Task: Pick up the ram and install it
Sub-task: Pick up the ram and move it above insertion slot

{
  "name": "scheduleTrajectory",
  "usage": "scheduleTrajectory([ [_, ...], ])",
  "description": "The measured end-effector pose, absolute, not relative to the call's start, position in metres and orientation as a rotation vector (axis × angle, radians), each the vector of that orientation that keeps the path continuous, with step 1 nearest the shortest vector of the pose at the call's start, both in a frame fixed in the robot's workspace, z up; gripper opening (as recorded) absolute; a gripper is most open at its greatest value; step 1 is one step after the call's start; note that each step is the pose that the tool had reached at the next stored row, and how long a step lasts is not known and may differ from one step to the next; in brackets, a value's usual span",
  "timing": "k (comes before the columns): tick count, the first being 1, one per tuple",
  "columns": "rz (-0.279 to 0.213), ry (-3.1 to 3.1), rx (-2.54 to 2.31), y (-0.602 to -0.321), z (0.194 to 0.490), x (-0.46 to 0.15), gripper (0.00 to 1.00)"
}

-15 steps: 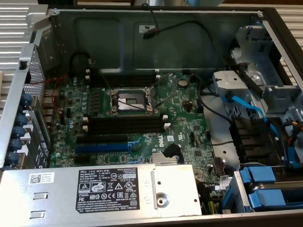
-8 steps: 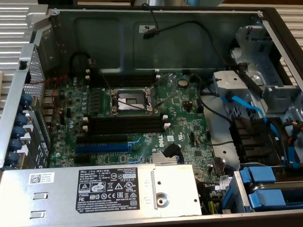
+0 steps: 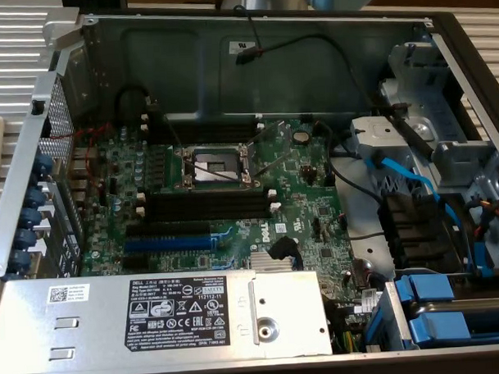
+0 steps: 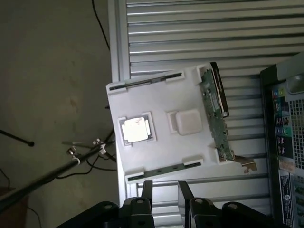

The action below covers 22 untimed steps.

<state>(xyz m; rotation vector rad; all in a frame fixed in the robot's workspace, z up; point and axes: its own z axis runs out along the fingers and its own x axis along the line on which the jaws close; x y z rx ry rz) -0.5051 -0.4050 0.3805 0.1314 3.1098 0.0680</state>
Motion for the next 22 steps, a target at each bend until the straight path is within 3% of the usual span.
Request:
scheduleTrajectory([
  [22, 0.095, 3.115, 0.207, -0.412, 0.353, -0.492, 0.35],
])
